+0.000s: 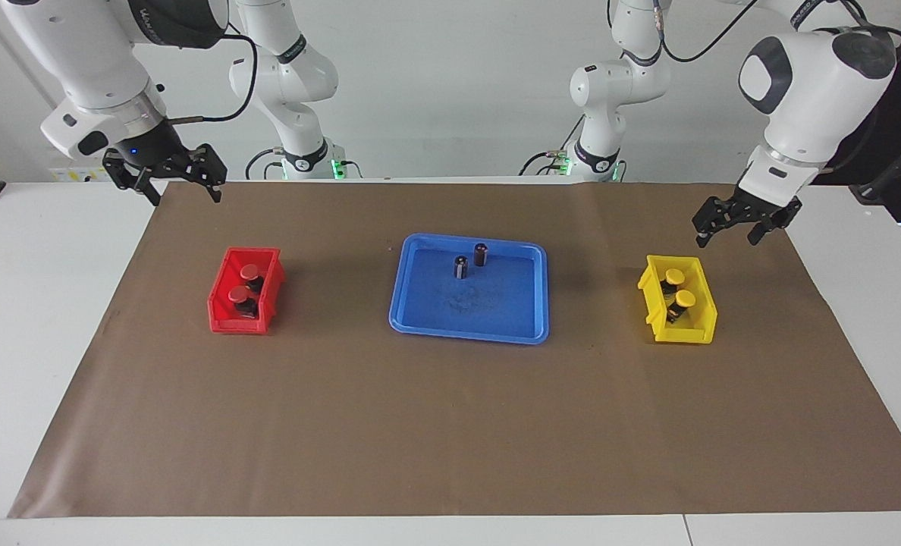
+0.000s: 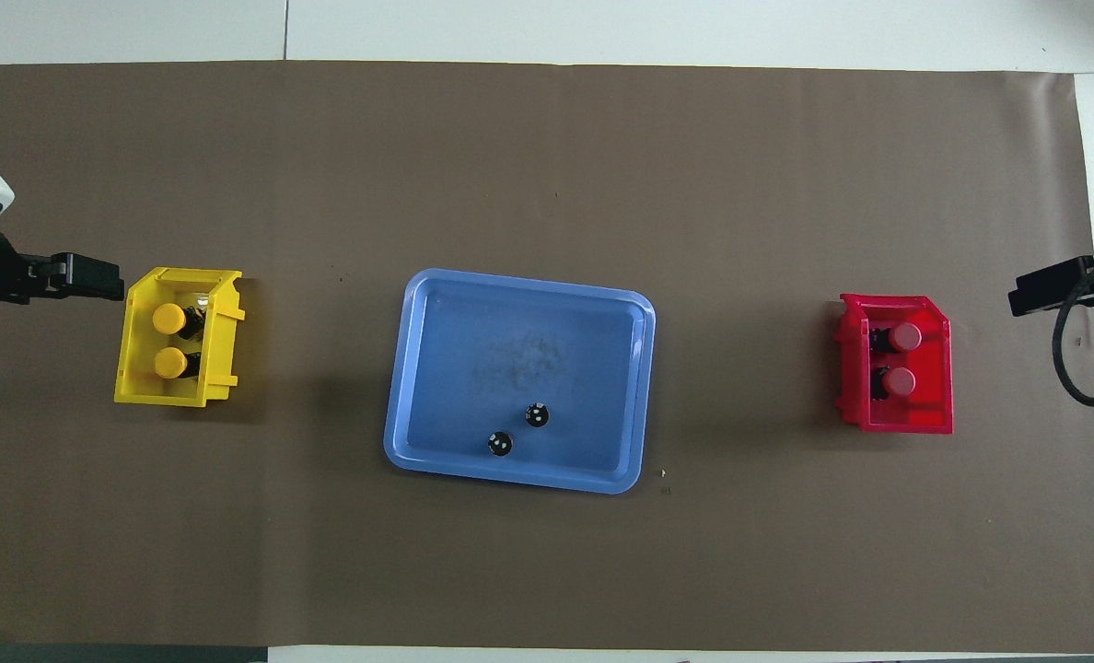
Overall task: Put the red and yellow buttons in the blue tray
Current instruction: 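Reach the left gripper to the yellow bin while the right gripper reaches the red bin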
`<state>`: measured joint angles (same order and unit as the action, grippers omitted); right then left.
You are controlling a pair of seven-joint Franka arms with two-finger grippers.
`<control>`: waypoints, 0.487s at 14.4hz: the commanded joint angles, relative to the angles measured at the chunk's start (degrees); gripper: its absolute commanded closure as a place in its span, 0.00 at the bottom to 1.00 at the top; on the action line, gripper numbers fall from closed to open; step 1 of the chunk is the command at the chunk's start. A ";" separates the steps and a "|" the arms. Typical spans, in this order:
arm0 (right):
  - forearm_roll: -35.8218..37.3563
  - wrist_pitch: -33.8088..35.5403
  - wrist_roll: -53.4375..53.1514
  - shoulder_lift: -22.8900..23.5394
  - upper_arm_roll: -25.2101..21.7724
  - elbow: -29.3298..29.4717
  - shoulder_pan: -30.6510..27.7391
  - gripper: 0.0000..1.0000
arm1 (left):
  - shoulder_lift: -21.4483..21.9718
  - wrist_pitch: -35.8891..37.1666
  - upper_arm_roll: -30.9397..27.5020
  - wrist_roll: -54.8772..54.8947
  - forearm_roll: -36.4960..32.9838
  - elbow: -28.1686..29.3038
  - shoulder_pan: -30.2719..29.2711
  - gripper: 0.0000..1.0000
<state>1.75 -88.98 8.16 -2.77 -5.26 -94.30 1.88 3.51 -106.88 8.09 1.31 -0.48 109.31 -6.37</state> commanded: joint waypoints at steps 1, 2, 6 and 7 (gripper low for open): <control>0.80 -5.83 1.77 1.44 0.25 -4.92 -1.35 0.00 | 0.18 -5.16 -0.01 0.63 -0.13 6.60 -0.13 0.00; 0.80 -8.89 1.77 2.33 0.25 -6.85 -1.44 0.00 | 0.18 -7.09 -0.01 0.63 -0.22 8.62 -0.22 0.00; 0.01 -25.33 1.86 4.00 0.34 -19.41 -3.45 0.00 | 0.79 -11.41 -0.01 0.72 -0.31 15.40 -1.01 0.00; -0.08 -27.80 1.77 5.05 0.34 -21.18 -3.46 0.00 | 0.53 -11.59 -0.01 0.72 -0.31 15.58 -1.18 0.00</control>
<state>1.74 -111.85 8.85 2.99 -5.36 -110.13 -0.33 2.39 -116.38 8.06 1.31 -0.50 122.28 -7.01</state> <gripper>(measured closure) 0.000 0.000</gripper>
